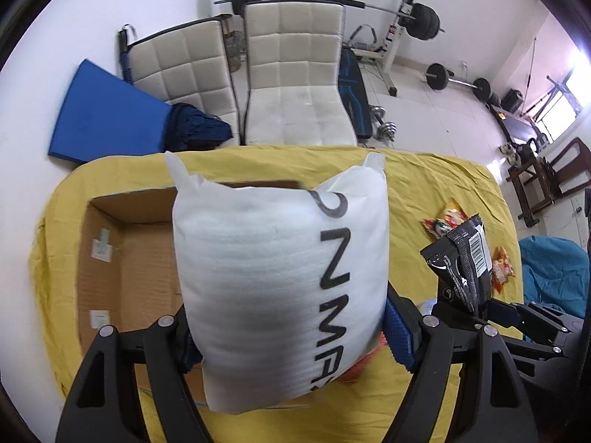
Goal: Organize snacks
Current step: 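Carry white pouch with left tool while right tool carries black bag into box, then open both tools to drop the pouch and bag, then lift away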
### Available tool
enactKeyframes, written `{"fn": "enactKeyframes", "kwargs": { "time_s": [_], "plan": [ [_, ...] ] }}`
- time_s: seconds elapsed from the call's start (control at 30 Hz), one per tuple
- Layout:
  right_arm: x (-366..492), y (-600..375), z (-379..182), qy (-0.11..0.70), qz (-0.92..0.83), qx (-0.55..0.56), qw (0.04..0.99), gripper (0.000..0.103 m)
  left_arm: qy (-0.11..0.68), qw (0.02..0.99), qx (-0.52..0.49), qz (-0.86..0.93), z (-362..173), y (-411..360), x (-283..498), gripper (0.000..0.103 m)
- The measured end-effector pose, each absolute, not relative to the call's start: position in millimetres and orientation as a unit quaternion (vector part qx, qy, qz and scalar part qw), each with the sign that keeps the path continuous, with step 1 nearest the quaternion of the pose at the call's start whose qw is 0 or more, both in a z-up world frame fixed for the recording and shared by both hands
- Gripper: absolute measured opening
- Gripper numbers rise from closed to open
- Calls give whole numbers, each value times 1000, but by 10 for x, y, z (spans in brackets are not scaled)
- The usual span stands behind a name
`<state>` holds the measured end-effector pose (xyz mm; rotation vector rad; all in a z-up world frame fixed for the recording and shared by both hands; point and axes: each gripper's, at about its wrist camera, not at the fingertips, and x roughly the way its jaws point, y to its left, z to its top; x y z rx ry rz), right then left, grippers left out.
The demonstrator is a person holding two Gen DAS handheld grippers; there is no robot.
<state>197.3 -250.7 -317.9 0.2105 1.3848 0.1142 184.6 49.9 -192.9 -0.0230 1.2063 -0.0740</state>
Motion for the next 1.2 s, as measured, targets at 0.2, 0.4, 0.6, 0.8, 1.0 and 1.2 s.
{"fn": "enactKeyframes", "kwargs": {
  "time_s": [0.2, 0.4, 0.6, 0.8, 1.0, 1.2],
  "plan": [
    [2230, -1777, -3203, 640, 66, 96, 759, 51, 580, 813, -38, -32, -1995, 1238, 1975, 76],
    [2505, -1154, -3501, 658, 71, 111, 742, 51, 615, 783, -77, -53, -2376, 1814, 2211, 76],
    [2754, -711, -3961, 683, 62, 110, 719, 51, 643, 755, -101, -79, -2879, 2086, 2431, 77],
    [2908, -473, -4335, 697, 46, 86, 711, 51, 661, 734, -105, -110, -3298, 2187, 2633, 77],
    [3043, -318, -4600, 699, 24, 68, 712, 51, 675, 717, -121, -128, -3658, 2217, 2736, 77],
    [3106, -224, -4819, 707, 22, 74, 703, 52, 684, 711, -110, -120, -3858, 2251, 2782, 79]
  ]
}}
